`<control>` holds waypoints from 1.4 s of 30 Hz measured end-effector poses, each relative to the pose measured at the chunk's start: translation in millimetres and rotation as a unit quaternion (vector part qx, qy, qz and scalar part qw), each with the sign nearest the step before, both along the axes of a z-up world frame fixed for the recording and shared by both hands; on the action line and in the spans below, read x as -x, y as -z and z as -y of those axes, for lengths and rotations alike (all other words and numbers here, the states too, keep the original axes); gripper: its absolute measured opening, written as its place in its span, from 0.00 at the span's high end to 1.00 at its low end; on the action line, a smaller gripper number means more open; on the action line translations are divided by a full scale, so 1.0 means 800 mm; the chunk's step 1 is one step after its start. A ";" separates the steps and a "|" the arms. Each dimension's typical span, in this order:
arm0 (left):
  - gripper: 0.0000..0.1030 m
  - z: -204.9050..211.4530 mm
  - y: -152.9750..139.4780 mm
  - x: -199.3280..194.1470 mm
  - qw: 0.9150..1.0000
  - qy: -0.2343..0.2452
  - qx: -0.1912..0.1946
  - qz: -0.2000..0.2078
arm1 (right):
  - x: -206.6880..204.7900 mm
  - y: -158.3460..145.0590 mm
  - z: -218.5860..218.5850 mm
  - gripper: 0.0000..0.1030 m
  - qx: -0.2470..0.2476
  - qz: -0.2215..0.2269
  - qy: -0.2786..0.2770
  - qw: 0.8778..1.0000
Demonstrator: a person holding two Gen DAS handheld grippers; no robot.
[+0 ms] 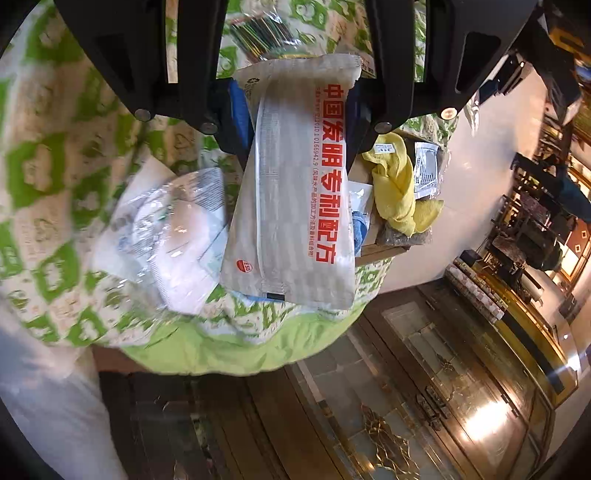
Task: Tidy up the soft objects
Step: 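Lower the red-lettered packet into the box with right tool while left tool lowers the Dole bag in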
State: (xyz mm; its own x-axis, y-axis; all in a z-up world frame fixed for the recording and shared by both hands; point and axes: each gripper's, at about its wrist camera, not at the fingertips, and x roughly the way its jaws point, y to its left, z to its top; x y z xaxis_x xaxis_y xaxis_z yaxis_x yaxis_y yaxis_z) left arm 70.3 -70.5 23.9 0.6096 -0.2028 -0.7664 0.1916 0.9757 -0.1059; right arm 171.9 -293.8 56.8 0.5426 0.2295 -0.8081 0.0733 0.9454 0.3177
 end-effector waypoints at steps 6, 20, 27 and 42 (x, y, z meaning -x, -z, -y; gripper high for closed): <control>0.39 0.005 -0.010 -0.044 1.000 0.005 0.004 -0.007 | -0.029 0.028 -0.003 0.60 -0.028 -0.031 -0.001 0.999; 0.39 0.082 0.025 -0.145 0.998 0.050 -0.014 -0.027 | -0.080 0.068 -0.026 0.60 -0.018 -0.052 -0.035 0.998; 0.39 0.099 0.066 -0.168 0.997 0.058 -0.020 -0.048 | -0.093 0.092 -0.028 0.61 -0.005 -0.075 -0.028 0.997; 0.34 0.110 0.084 -0.161 0.996 0.071 -0.027 -0.053 | -0.081 0.099 -0.029 0.46 -0.005 -0.067 -0.014 0.998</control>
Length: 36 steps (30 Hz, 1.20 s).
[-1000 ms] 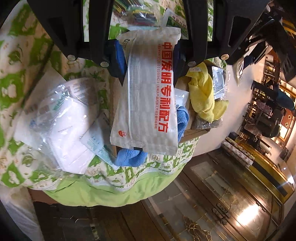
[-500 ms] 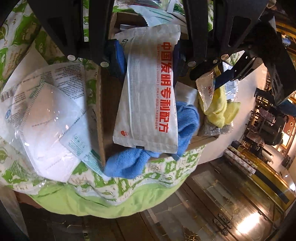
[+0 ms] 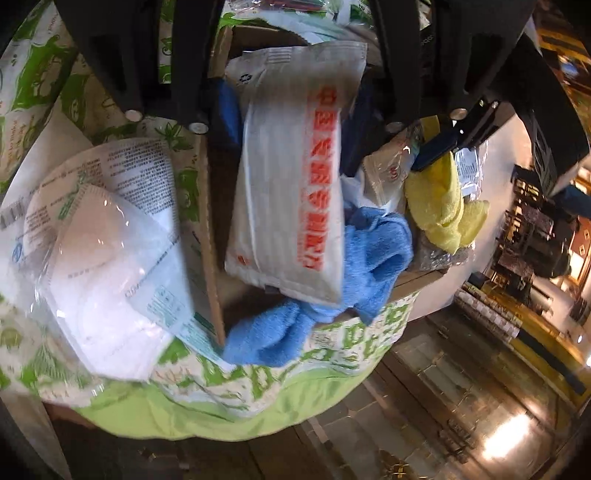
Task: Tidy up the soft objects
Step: 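Lower the red-lettered packet into the box with right tool while left tool lowers the Dole bag in, then open both tools and withdraw, moving right tool toward the coloured pencil bag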
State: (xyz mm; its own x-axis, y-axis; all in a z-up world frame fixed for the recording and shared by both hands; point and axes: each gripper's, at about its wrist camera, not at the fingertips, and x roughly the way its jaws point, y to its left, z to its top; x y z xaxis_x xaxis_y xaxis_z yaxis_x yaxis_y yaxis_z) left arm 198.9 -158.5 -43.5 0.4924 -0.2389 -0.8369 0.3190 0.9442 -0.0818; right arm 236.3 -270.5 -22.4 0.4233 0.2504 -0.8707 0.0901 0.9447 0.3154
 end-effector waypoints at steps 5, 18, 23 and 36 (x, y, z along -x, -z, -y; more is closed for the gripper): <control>0.28 -0.012 -0.020 0.017 1.000 -0.004 0.006 0.011 | 0.015 -0.022 -0.010 0.33 0.005 0.030 -0.006 1.000; 0.22 -0.097 -0.043 0.133 0.995 -0.064 0.080 0.008 | 0.103 -0.055 0.042 0.29 -0.096 0.026 0.059 0.993; 0.22 -0.138 0.014 0.210 0.989 -0.125 0.070 -0.032 | 0.144 -0.041 0.035 0.29 -0.101 -0.007 0.046 0.994; 0.19 -0.134 0.007 0.226 0.989 -0.122 0.067 -0.039 | 0.168 0.006 -0.060 0.29 0.087 -0.047 -0.083 0.992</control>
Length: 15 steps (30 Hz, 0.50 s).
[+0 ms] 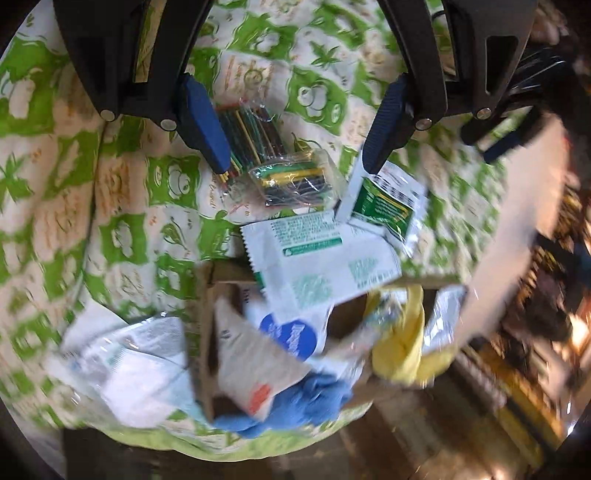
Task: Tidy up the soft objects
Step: 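Open both tools and withdraw, moving right tool toward the coloured pencil bag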
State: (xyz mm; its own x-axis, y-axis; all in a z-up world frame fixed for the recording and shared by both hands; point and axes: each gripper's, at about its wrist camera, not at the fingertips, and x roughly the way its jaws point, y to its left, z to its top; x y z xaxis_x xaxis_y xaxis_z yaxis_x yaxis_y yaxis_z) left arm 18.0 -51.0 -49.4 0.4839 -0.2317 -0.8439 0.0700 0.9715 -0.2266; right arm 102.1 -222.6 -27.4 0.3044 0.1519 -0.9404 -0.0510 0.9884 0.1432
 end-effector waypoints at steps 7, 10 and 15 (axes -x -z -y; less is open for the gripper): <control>0.19 0.008 0.004 0.006 1.000 0.022 -0.021 -0.006 | -0.014 0.010 -0.006 0.61 0.021 -0.009 -0.004 1.000; 0.19 0.011 0.005 0.007 0.999 0.025 -0.027 -0.006 | -0.015 0.011 -0.005 0.73 0.019 -0.011 -0.006 1.000; 0.19 0.011 0.006 0.004 0.999 0.024 -0.023 -0.012 | -0.013 0.011 -0.008 0.76 0.012 -0.012 -0.009 1.000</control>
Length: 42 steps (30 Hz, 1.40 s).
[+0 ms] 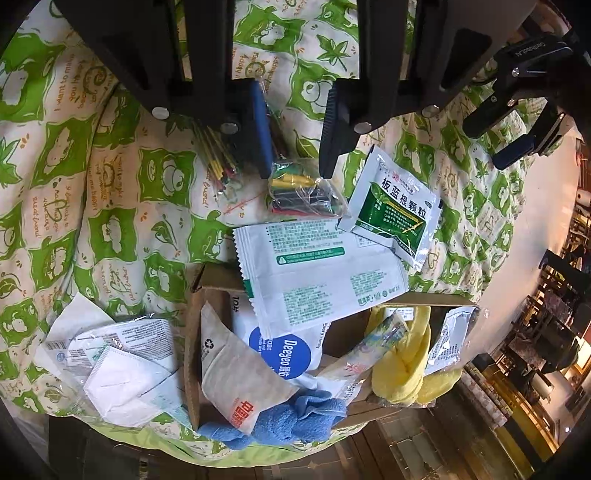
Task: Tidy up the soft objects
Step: 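Grasp the green-printed granule sachet on the bedspread with left tool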
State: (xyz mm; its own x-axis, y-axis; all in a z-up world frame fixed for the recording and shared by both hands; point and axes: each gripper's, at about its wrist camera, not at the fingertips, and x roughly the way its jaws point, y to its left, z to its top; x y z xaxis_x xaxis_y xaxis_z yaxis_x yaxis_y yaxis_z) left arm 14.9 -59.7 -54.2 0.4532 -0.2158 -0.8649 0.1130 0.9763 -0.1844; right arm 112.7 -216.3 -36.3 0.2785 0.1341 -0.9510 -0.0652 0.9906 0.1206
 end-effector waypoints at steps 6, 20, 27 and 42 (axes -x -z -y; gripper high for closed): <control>0.19 0.014 -0.002 -0.020 1.000 0.012 0.000 -0.002 | -0.006 -0.002 0.033 0.51 -0.073 -0.013 0.053 0.996; 0.19 0.098 0.015 -0.081 0.991 0.103 -0.082 0.006 | -0.020 0.001 0.052 0.47 -0.131 -0.034 0.083 0.987; 0.08 0.102 0.026 -0.100 0.990 0.104 -0.090 0.014 | -0.030 0.008 0.009 0.40 -0.020 -0.011 0.024 0.999; 0.25 0.132 0.039 -0.099 0.986 0.119 -0.109 0.035 | -0.034 0.011 0.032 0.80 -0.055 -0.029 0.051 0.997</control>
